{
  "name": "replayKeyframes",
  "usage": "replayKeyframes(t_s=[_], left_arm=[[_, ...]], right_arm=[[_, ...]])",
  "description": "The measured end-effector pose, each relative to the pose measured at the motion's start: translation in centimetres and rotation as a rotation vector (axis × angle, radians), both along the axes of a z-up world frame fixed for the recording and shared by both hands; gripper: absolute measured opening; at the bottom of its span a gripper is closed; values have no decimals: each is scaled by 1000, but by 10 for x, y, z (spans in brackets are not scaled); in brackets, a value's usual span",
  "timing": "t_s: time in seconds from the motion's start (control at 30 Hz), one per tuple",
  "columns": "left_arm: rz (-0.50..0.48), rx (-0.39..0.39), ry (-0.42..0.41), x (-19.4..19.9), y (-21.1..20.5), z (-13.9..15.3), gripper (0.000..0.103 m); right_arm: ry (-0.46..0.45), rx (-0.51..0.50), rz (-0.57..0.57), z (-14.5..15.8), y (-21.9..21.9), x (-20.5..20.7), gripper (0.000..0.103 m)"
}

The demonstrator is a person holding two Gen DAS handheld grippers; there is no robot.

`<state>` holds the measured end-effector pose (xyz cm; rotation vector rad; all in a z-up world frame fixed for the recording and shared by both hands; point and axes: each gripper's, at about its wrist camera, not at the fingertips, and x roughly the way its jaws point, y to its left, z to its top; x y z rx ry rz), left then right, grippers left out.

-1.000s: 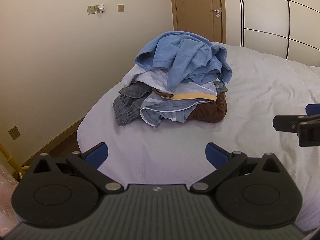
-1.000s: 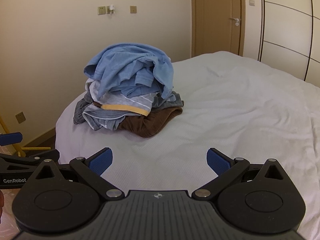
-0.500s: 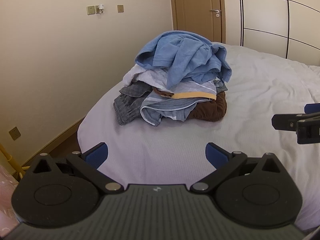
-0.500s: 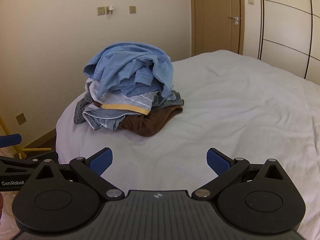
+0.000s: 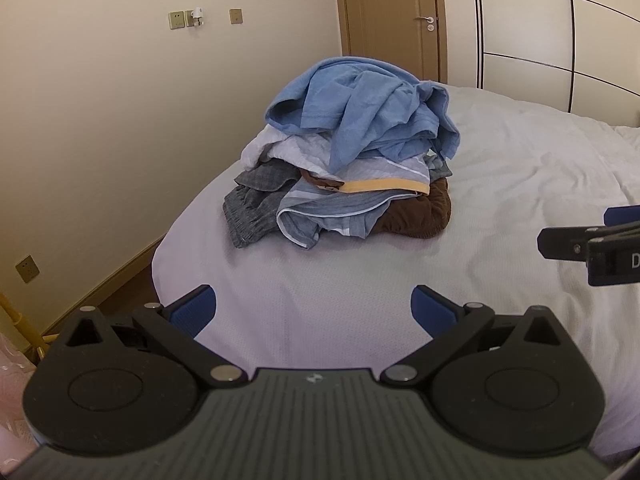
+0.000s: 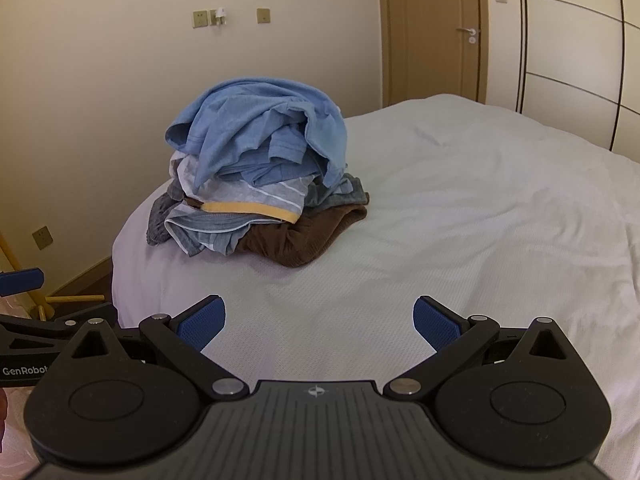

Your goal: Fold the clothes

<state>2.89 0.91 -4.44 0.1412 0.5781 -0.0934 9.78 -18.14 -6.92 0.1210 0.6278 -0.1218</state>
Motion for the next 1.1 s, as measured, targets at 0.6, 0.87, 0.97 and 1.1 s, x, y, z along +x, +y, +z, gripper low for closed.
replayKeyframes(t_s=[0.6, 0.87, 0.97, 1.1], left_arm=[[-19, 1, 7, 4, 0, -5, 102], [-55, 9, -50, 29, -1, 8, 102], [-78, 44, -92, 50, -1, 13, 102], [-144, 95, -169, 83, -2, 21, 102]], right_arm=[[3, 6, -13, -5, -4, 7, 103], [-48, -17, -11, 1, -11, 13, 103], [-81, -60, 16, 8, -14, 22, 103], [-135, -140, 96, 18, -17, 46, 101]])
